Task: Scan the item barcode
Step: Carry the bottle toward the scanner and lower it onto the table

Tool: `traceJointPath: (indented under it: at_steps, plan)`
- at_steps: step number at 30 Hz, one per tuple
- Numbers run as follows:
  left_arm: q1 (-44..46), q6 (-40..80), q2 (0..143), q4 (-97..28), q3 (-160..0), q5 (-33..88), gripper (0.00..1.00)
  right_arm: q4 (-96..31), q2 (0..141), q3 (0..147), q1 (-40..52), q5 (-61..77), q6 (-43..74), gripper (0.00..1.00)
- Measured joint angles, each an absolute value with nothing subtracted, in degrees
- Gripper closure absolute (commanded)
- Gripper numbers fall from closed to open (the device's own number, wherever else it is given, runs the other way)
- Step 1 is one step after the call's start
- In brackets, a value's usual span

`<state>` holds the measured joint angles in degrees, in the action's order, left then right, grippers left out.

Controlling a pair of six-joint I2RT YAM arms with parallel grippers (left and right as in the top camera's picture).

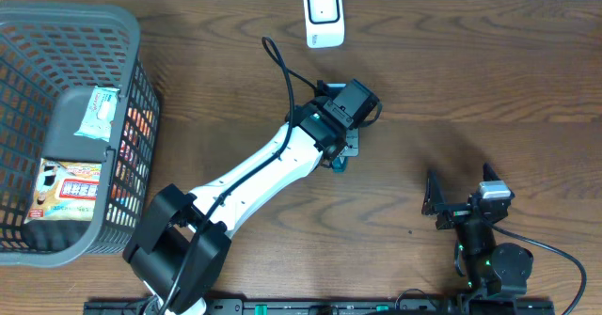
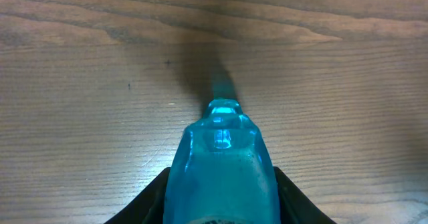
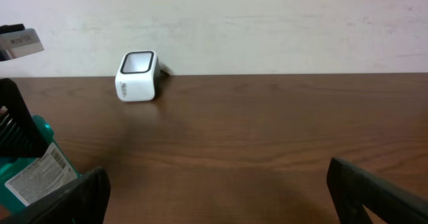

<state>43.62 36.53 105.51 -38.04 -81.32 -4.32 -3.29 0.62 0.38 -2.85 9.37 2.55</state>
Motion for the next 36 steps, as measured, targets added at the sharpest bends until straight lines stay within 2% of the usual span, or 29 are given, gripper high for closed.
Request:
traceJointPath:
  at_steps: [16,23,30,33,36]
  plan:
    - [43.6,37.5,104.6,-37.4,-79.8,-4.5,0.78,-3.3,0.6,0.4,-2.9,9.4,2.5,0.01]
    - [43.6,37.5,103.9,-37.3,-78.9,-4.6,0.71,-3.3,0.6,0.4,-2.9,9.4,2.5,0.01]
    - [43.6,37.7,103.7,-37.8,-78.8,-5.2,0.37,-3.3,0.6,0.4,-2.9,9.4,2.5,0.01]
    - [43.4,37.6,103.7,-39.2,-78.1,-5.7,0.19,-3.3,0.6,0.4,-2.9,9.4,2.5,0.01]
    - [43.4,37.7,105.3,-40.3,-76.2,-4.5,0.12,-3.3,0.6,0.4,-2.9,9.4,2.5,0.01]
